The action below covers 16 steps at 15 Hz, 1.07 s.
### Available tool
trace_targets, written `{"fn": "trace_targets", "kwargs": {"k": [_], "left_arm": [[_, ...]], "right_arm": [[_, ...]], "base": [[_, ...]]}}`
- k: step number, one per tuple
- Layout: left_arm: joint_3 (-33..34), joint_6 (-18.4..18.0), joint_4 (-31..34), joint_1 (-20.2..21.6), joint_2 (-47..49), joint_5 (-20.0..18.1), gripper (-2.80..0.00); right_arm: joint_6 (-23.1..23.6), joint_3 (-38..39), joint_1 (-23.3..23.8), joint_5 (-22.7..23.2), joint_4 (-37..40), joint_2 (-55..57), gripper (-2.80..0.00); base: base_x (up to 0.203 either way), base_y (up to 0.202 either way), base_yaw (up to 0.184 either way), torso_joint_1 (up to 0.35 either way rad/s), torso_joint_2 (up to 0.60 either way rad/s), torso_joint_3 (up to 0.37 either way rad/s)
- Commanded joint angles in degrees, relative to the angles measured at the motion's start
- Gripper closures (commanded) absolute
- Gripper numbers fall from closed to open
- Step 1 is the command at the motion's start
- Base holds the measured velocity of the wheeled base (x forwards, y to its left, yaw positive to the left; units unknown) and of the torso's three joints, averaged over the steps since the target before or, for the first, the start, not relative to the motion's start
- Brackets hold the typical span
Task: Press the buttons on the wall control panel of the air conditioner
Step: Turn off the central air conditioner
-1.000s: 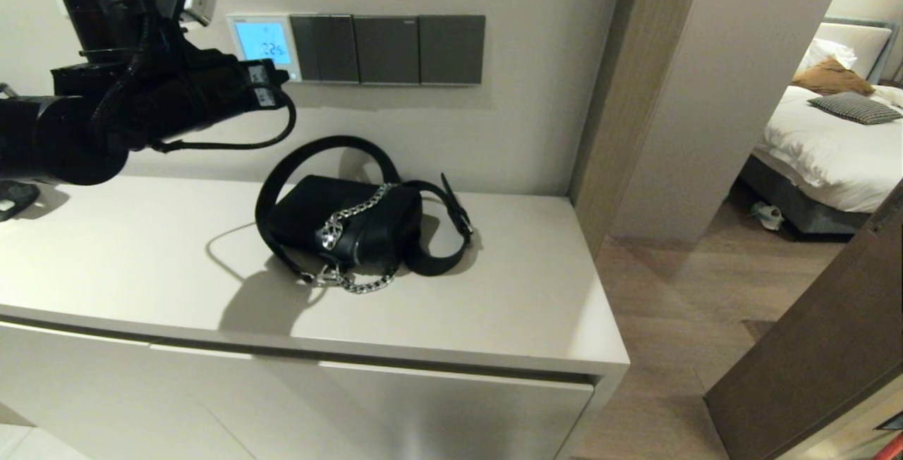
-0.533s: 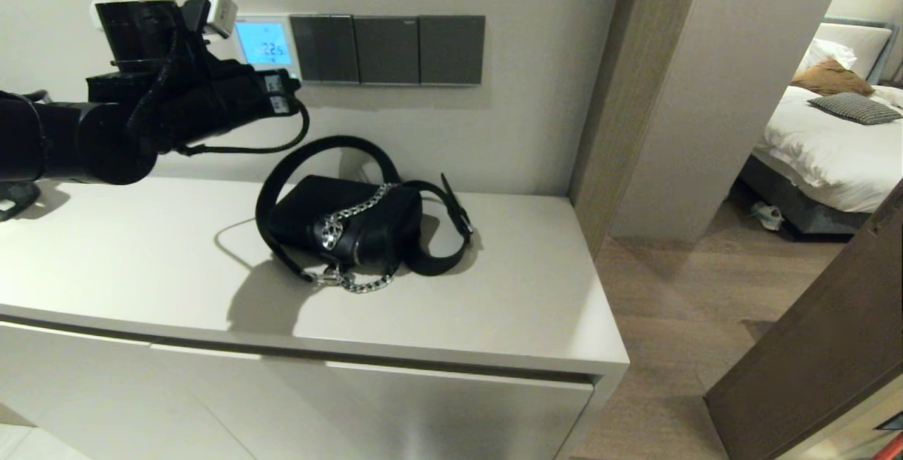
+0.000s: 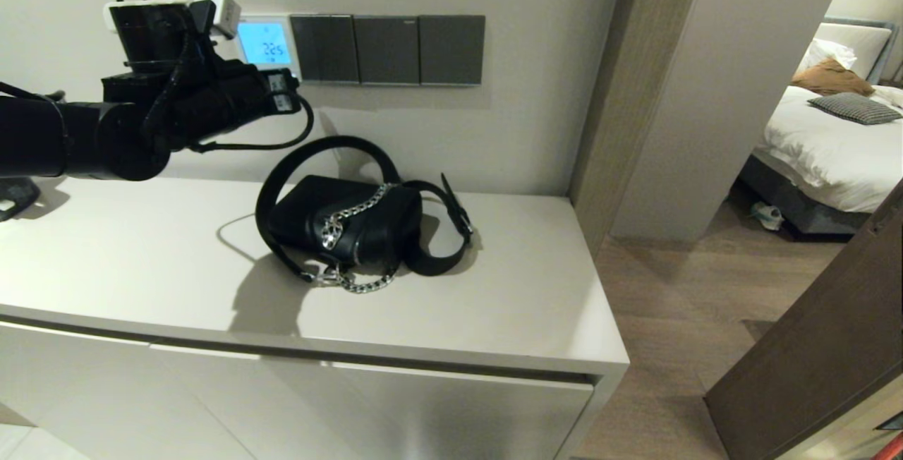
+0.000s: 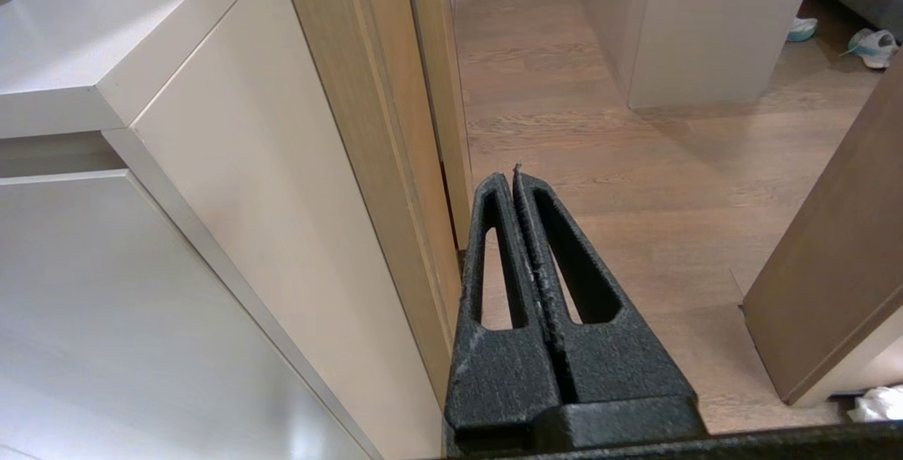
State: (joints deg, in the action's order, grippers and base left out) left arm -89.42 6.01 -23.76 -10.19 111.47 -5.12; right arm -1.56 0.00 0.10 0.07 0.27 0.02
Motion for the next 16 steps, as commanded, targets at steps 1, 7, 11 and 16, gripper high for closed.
{"fn": "trace_targets", "kwargs": {"k": [1,7,11,16], "left_arm": [[-0.4,0.1,-0.1,0.1,0.1,0.1,0.00],[-1.5,0.1,0.0,0.9,1.8,0.2,0.00],[-0.8,0.1,-0.1,1.2,0.8,0.1,0.00],[2.4,0.4,-0.2,1.1,-5.2,0.0,0.00]], "right_arm": [[0.0,0.2,0.0,0.0,0.0,0.1,0.00],[0.0,0.2,0.0,0.0,0.0,0.1,0.00],[0.0,0.2,0.0,0.0,0.0,0.1,0.00],[0.0,0.1,0.0,0.0,0.0,0.1,0.00]], "base": [[0.000,0.000,0.000,0.000,0.00,0.000],[0.000,0.000,0.000,0.000,0.00,0.000],[0.000,0.000,0.000,0.000,0.00,0.000],[0.000,0.000,0.000,0.000,0.00,0.000]]}}
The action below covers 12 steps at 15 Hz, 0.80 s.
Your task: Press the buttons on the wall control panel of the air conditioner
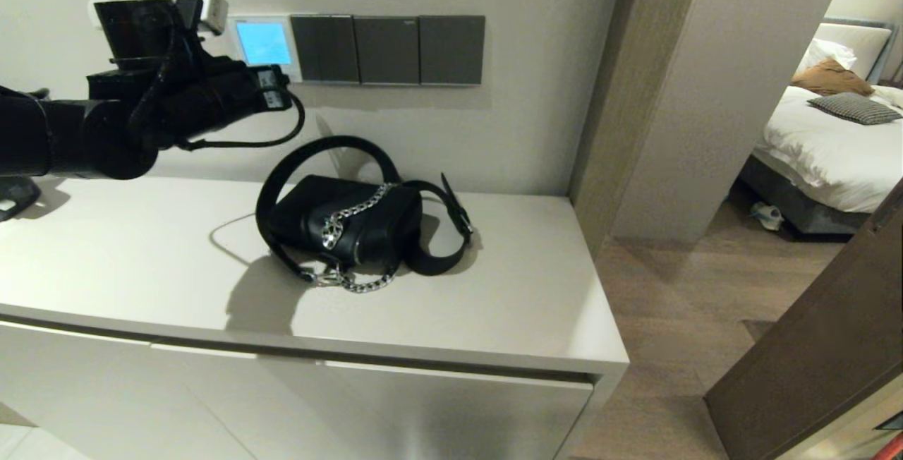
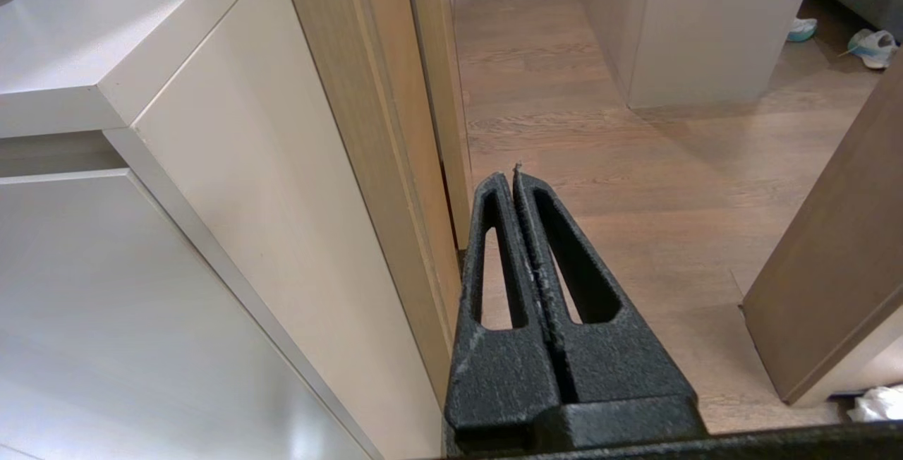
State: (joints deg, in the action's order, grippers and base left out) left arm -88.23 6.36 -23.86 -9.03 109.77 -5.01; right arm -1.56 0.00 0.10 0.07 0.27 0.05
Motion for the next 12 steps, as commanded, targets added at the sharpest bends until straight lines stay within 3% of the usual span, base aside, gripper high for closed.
{"fn": "trace_targets", "kwargs": {"k": [1,7,12], "left_arm": [[2.3,0.1,-0.2,0.0,-5.7,-0.2,0.00],[15.6,-0.1,-1.1,-0.2,-23.5,-0.1,0.00],[27.7,-1.0,3.1,0.2,-46.4,0.0,0.00]], "right_arm": [[0.0,0.2,0.0,0.0,0.0,0.0,0.00],[0.0,0.1,0.0,0.0,0.0,0.0,0.00],[0.0,0.1,0.0,0.0,0.0,0.0,0.00]], "base": [[0.000,0.000,0.000,0.000,0.00,0.000],[0.000,0.000,0.000,0.000,0.00,0.000],[0.000,0.000,0.000,0.000,0.00,0.000]]}}
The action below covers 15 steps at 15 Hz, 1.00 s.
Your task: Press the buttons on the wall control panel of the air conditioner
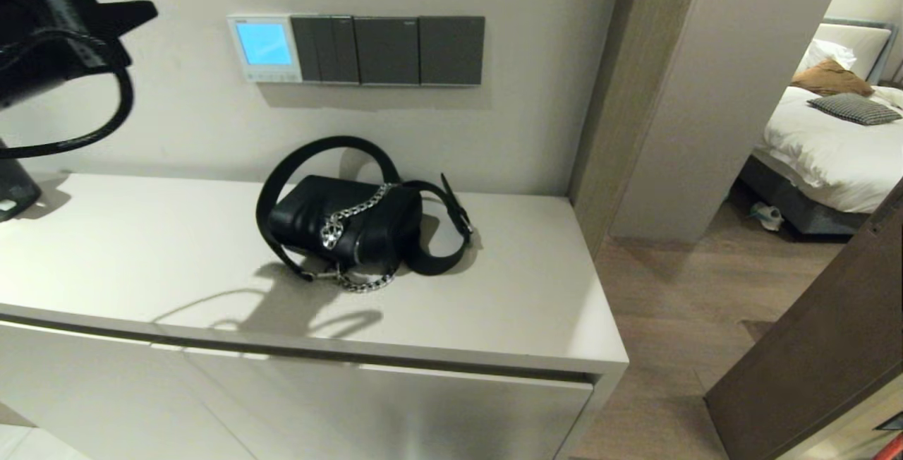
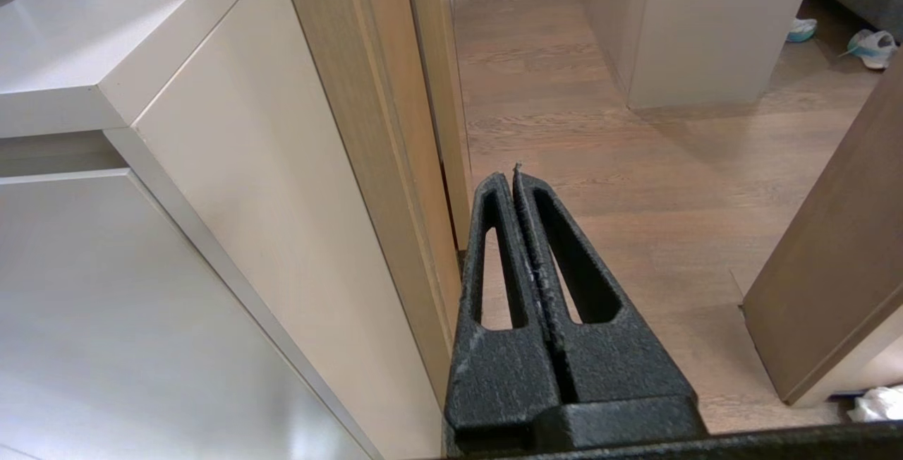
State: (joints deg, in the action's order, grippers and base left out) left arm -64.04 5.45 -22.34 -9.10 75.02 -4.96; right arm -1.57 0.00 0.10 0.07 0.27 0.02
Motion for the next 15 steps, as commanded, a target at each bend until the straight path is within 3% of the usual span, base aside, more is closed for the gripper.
{"fn": "trace_targets", "kwargs": {"k": [1,5,7,9,13,15], "left_arm": [[5.8,-0.5,4.5,0.7,-17.1,0.0,0.00],[13.5,-3.6,18.9,2.0,-39.2,0.1,0.00],[17.9,-5.3,26.5,2.2,-48.6,2.0,0.00],[26.3,-6.4,31.1,2.2,-55.9,4.6,0.00],[40.8,-6.6,28.6,2.3,-58.1,9.5,0.00],[45.1,-6.5,26.9,4.9,-57.3,11.8,0.00]], "right_arm": [[0.0,0.2,0.0,0.0,0.0,0.1,0.00],[0.0,0.1,0.0,0.0,0.0,0.1,0.00],[0.0,0.2,0.0,0.0,0.1,0.1,0.00],[0.0,0.1,0.0,0.0,0.0,0.1,0.00],[0.0,0.2,0.0,0.0,0.0,0.1,0.00],[0.0,0.2,0.0,0.0,0.1,0.1,0.00]], "base": [[0.000,0.000,0.000,0.000,0.00,0.000],[0.000,0.000,0.000,0.000,0.00,0.000],[0.000,0.000,0.000,0.000,0.00,0.000],[0.000,0.000,0.000,0.000,0.00,0.000],[0.000,0.000,0.000,0.000,0.00,0.000],[0.000,0.000,0.000,0.000,0.00,0.000]]}}
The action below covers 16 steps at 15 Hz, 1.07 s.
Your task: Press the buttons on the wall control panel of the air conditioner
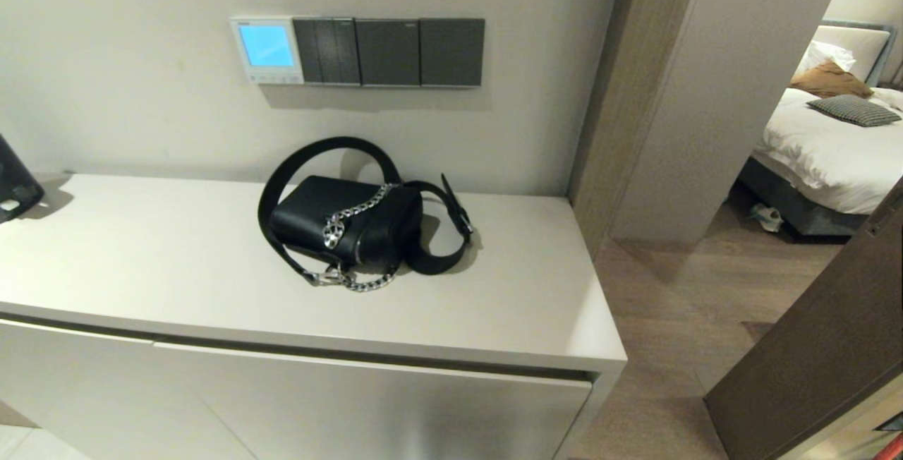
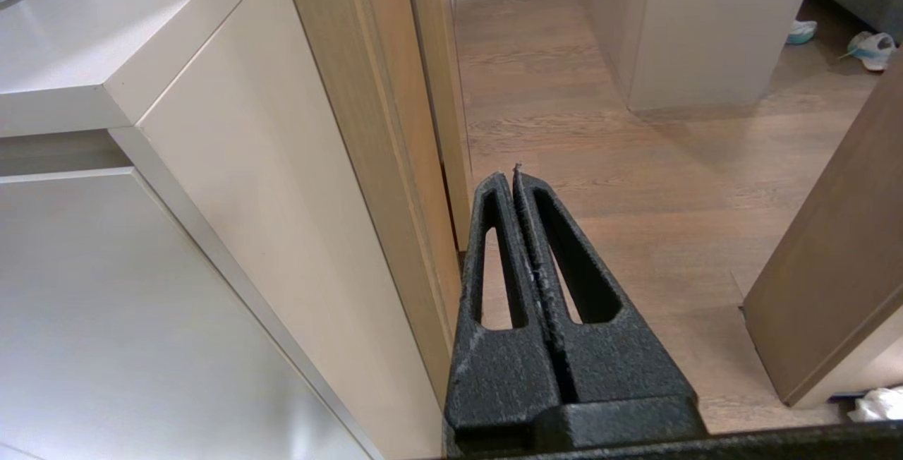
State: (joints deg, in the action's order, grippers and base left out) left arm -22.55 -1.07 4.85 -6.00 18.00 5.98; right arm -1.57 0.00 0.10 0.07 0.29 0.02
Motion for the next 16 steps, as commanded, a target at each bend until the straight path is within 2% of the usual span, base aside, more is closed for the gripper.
{"fn": "trace_targets", "kwargs": {"k": [1,3,5,8,12,16], "left_arm": [[5.2,0.0,-0.4,3.9,-0.5,1.2,0.00],[10.0,-0.1,-0.7,6.5,-2.5,0.5,0.00],[14.4,-0.1,-0.8,6.8,-5.0,-1.8,0.00],[19.1,-1.1,-1.5,6.7,-8.7,-3.1,0.00],[21.2,-1.6,-1.1,6.6,-17.3,-5.9,0.00],[21.5,-2.5,-1.6,6.5,-17.8,-6.2,0.00]], "right_arm": [[0.0,0.1,0.0,0.0,0.1,0.1,0.00],[0.0,0.1,0.0,0.0,0.0,0.2,0.00],[0.0,0.1,0.0,0.0,0.1,0.2,0.00],[0.0,0.1,0.0,0.0,0.0,0.2,0.00],[0.0,0.1,0.0,0.0,0.1,0.2,0.00],[0.0,0.1,0.1,0.0,0.1,0.2,0.00]], "base": [[0.000,0.000,0.000,0.000,0.00,0.000],[0.000,0.000,0.000,0.000,0.00,0.000],[0.000,0.000,0.000,0.000,0.00,0.000],[0.000,0.000,0.000,0.000,0.00,0.000],[0.000,0.000,0.000,0.000,0.00,0.000],[0.000,0.000,0.000,0.000,0.00,0.000]]}}
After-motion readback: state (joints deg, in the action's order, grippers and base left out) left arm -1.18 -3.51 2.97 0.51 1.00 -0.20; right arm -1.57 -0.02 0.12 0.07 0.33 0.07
